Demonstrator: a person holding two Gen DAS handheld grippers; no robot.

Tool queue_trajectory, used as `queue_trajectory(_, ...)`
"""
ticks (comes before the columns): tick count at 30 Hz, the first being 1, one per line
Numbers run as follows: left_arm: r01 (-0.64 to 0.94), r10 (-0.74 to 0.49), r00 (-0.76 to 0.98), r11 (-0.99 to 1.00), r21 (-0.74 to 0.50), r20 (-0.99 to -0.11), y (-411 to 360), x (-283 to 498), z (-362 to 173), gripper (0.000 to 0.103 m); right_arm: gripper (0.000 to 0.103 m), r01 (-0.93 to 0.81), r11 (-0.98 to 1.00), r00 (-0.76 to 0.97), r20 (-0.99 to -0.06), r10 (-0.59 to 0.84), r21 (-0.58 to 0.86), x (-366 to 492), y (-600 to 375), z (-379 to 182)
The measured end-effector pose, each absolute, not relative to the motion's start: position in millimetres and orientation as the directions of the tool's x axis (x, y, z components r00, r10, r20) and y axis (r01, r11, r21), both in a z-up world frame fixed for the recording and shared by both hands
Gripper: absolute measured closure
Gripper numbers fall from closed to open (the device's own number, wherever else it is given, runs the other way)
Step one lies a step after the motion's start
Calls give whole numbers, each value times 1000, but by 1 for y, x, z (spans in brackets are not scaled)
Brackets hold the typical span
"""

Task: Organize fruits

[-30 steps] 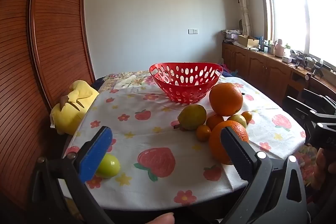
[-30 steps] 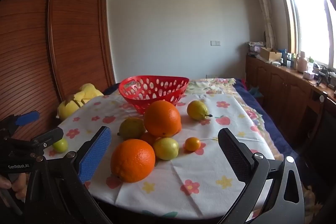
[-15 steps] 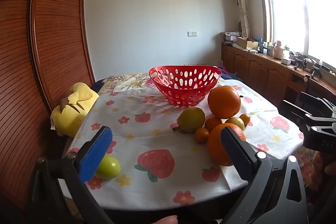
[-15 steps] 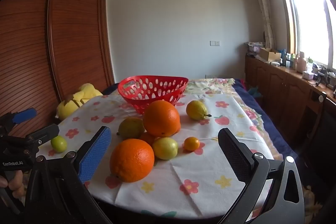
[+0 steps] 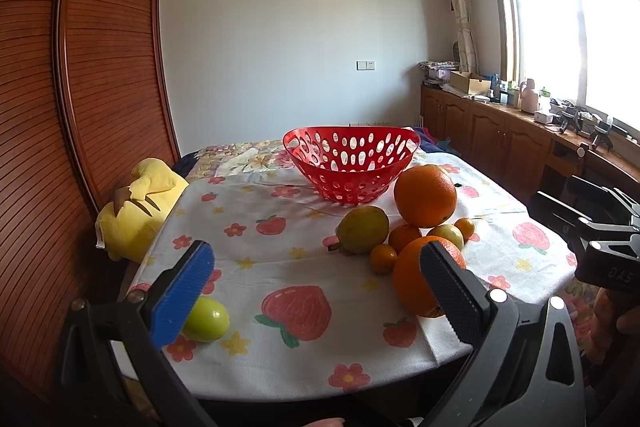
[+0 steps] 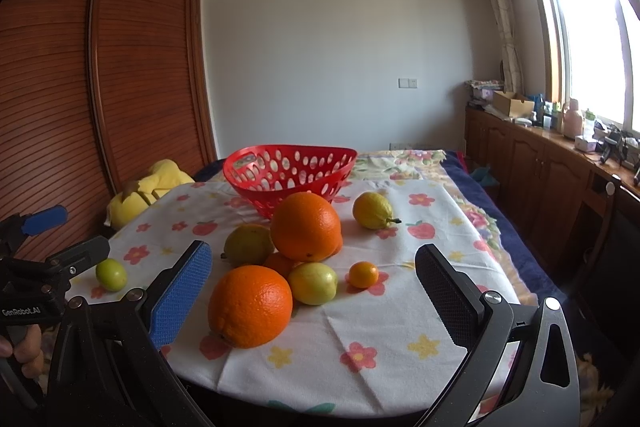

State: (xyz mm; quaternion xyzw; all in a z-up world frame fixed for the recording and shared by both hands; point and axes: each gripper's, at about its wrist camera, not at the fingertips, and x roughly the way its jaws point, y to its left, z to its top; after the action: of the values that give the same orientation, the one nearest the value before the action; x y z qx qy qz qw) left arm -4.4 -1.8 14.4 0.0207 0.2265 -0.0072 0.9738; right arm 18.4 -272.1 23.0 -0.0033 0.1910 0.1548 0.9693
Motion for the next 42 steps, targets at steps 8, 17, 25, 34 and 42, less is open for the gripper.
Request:
queue_trajectory(8, 24, -6, 899, 999, 37, -438, -2, -5, 17, 0, 0, -301, 952, 879, -371, 298, 53, 19, -272, 23)
queue_trajectory(17, 23, -5, 900, 999, 37, -436, -2, -5, 19, 0, 0, -301, 952, 879, -371, 299, 52, 20, -270, 23)
queue_trajectory(25, 24, -6, 901, 999, 37, -434, -2, -6, 20, 0, 0, -300, 953, 880, -370, 297, 51, 19, -271, 23)
queue_trajectory(34, 26, -8, 903, 999, 35, -430, -3, -6, 24, 0, 0, -300, 953, 880, -370, 297, 51, 19, -271, 23)
queue_trajectory(42, 27, -10, 905, 999, 34, -426, -3, -10, 25, 0, 0, -301, 952, 880, -371, 298, 51, 18, -272, 22)
